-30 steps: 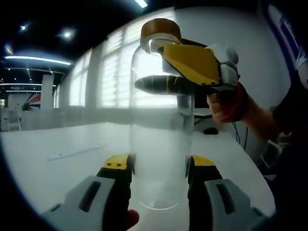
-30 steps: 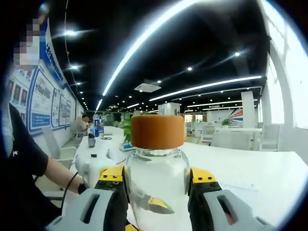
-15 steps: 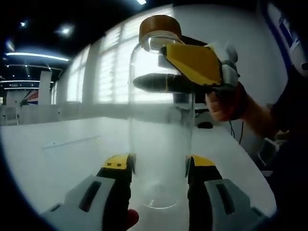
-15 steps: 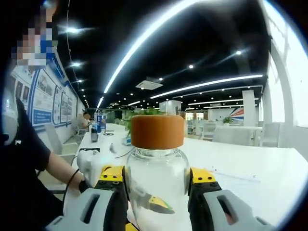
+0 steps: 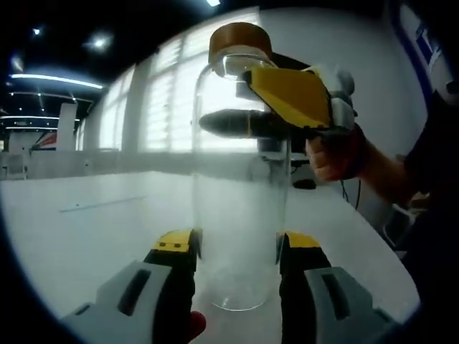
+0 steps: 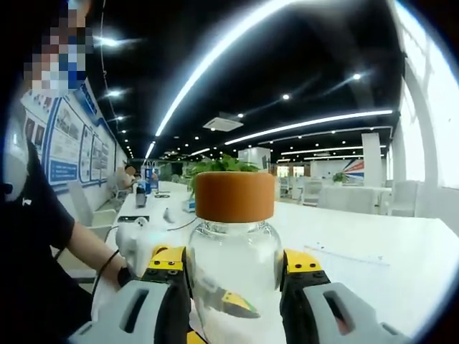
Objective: Open cup lid place lid on tabletop
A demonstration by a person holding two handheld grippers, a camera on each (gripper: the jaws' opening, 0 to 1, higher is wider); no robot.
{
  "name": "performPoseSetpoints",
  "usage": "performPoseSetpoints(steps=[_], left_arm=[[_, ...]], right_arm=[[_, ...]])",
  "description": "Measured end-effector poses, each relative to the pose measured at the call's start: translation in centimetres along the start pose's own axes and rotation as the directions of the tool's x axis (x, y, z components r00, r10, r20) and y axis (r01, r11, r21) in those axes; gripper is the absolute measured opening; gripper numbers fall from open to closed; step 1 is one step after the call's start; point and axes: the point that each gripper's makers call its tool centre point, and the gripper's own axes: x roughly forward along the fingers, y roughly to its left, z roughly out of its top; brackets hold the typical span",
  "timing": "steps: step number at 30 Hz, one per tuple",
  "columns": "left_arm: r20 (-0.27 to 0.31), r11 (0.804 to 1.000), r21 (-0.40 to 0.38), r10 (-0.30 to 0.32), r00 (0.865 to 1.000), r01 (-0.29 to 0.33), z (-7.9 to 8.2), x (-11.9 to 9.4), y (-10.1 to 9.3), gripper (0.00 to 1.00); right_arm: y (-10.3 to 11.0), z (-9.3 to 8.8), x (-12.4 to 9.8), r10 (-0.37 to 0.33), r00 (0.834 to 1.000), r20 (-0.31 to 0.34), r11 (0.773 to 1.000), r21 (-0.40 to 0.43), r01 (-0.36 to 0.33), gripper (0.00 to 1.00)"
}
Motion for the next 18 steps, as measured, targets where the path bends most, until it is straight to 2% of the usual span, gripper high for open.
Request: performPoseSetpoints(steps=[18], left_arm=[[0.019,1.000,0.016,-0.001,1.000,0.000,-0.12,-0.09,-0.20,0.36]], right_arm=[[0.31,0.09,-0.14,-0.022,0.999,0.039,1.000,0.005,0.022,0.44]])
